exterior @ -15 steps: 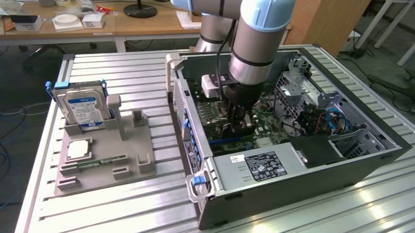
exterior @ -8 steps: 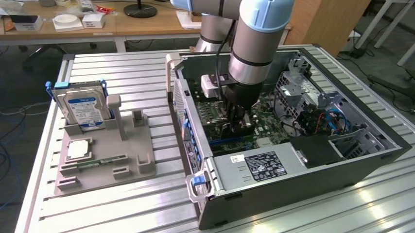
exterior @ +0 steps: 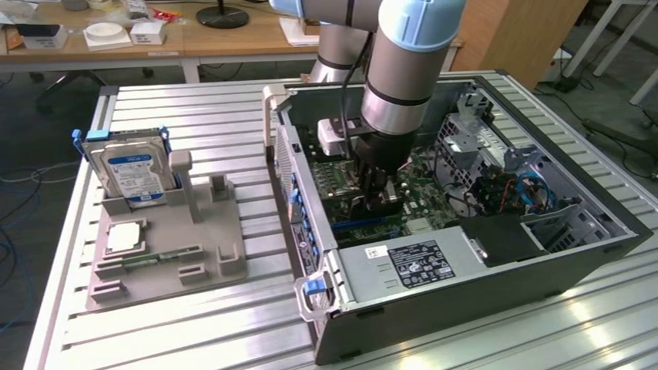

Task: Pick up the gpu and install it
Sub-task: 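Insert the gpu into the slot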

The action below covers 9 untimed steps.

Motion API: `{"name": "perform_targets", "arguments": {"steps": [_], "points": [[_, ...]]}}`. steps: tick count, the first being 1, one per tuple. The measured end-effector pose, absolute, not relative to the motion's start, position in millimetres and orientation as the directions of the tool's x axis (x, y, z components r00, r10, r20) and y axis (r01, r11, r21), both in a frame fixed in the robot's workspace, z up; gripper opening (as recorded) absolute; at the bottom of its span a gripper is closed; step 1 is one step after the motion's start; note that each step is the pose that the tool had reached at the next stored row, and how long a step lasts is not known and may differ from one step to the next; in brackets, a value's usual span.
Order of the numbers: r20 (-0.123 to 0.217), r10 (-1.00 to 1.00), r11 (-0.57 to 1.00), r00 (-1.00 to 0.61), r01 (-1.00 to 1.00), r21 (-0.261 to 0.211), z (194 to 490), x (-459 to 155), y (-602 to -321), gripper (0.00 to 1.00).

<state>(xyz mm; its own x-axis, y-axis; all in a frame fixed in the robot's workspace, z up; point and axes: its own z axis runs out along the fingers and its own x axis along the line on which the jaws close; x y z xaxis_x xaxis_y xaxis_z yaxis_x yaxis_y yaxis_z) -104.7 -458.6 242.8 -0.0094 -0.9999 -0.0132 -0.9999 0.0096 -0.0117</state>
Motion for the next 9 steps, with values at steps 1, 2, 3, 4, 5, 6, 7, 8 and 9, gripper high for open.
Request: {"name": "perform_targets", "arguments": {"steps": [1, 2, 3, 4, 5, 6, 7, 8, 9], "points": [[-0.013, -1.0, 0.009, -0.009, -1.0, -0.012, 242.7, -104.8, -458.6, 0.26], [-0.013, -1.0, 0.01, -0.009, -1.0, -0.012, 242.6, -104.9, -458.6, 0.26], [-0.013, -1.0, 0.01, -0.01, -1.0, -0.012, 242.6, -104.9, -458.6, 0.26], [-0.013, -1.0, 0.01, -0.01, -1.0, -0.012, 242.6, -105.0, -458.6, 0.26], [-0.013, -1.0, 0.01, -0.01, -1.0, -0.012, 242.6, -105.0, -458.6, 0.26], [-0.013, -1.0, 0.01, -0.01, -1.0, -0.012, 242.5, -105.0, -458.6, 0.26], [-0.013, -1.0, 0.01, -0.01, -1.0, -0.012, 242.5, -105.0, -458.5, 0.26], [-0.013, -1.0, 0.01, -0.01, -1.0, -0.012, 242.5, -104.9, -458.5, 0.26], [-0.013, -1.0, 0.01, -0.009, -1.0, -0.012, 242.4, -104.9, -458.4, 0.26]]}}
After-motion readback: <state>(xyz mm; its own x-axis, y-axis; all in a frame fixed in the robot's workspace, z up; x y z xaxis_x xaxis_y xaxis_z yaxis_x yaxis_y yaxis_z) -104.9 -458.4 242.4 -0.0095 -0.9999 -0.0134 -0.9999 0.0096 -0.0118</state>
